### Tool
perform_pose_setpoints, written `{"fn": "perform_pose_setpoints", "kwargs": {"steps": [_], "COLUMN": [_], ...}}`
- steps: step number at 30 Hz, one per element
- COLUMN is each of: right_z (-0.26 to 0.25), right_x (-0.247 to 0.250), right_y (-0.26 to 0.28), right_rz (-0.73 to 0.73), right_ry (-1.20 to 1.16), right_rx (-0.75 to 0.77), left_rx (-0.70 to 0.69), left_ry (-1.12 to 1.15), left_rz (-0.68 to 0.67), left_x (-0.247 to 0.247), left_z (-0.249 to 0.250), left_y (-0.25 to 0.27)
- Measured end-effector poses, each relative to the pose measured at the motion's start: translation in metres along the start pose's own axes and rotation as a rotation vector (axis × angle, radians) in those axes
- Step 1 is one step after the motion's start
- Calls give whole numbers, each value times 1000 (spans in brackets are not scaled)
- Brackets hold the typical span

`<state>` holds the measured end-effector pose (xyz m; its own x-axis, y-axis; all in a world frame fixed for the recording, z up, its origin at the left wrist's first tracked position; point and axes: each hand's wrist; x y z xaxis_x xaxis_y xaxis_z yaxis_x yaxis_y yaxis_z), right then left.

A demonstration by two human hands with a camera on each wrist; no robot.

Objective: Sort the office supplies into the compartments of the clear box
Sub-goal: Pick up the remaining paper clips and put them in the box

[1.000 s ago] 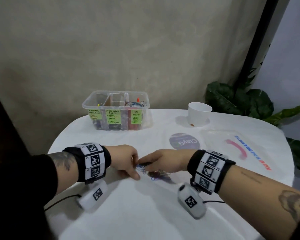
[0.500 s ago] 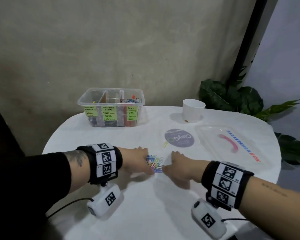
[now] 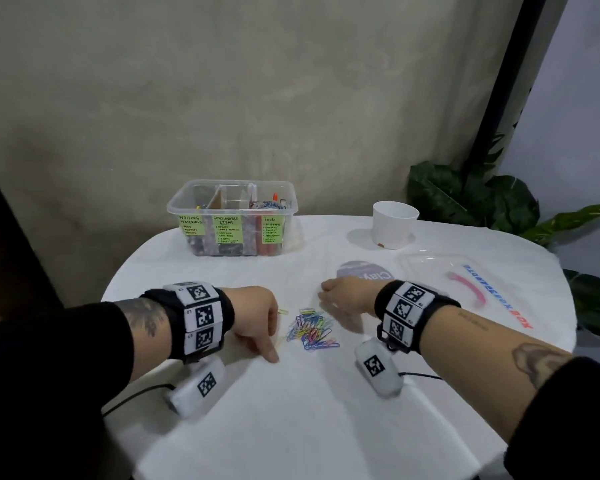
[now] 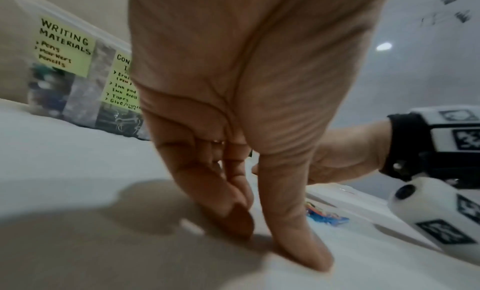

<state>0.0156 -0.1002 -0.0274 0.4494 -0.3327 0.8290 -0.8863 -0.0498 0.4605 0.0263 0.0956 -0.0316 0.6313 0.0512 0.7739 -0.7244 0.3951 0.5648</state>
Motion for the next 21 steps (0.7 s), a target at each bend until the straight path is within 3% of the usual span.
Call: {"fn": "perform_pose_setpoints", "kwargs": {"steps": [5,8,11,13,15,17,21], "right_z": [-17,-11,0,2,2,-5,-10], "right_x": [-28,-23,-10,-6,-8,-12,-15], "right_y": [19,15,5,1,1,5,10], "right_rz": [-176,29,191,107,-74,-186,-218], "right_ry": [-136,-220,-343,-298,-232,-161,5], "right_rx": [261,329,284,192,147,214,322], "left_rx": [-134,-140,-28,9,-8,-38,-86], "left_ry": [300,302,165,145,195,334,654], "left_rz": [97,238,328,249,208,195,180], "left_x": [-9,-5,4,4,0,-5,-11], "left_z": [3,6,0,1,8,13,16], "left_y": [-14,-17,-16,-12,-10,-10,-9]}}
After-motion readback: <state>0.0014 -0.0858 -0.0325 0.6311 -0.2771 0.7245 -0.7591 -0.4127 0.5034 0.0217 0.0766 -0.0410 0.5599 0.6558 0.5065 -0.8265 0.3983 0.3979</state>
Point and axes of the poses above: each hand's wrist, its own y-axis away from the middle knuckle, its own x-axis out of the back of the hand, z = x × y, and after that the axes turned 7 degrees about -z, right-handed
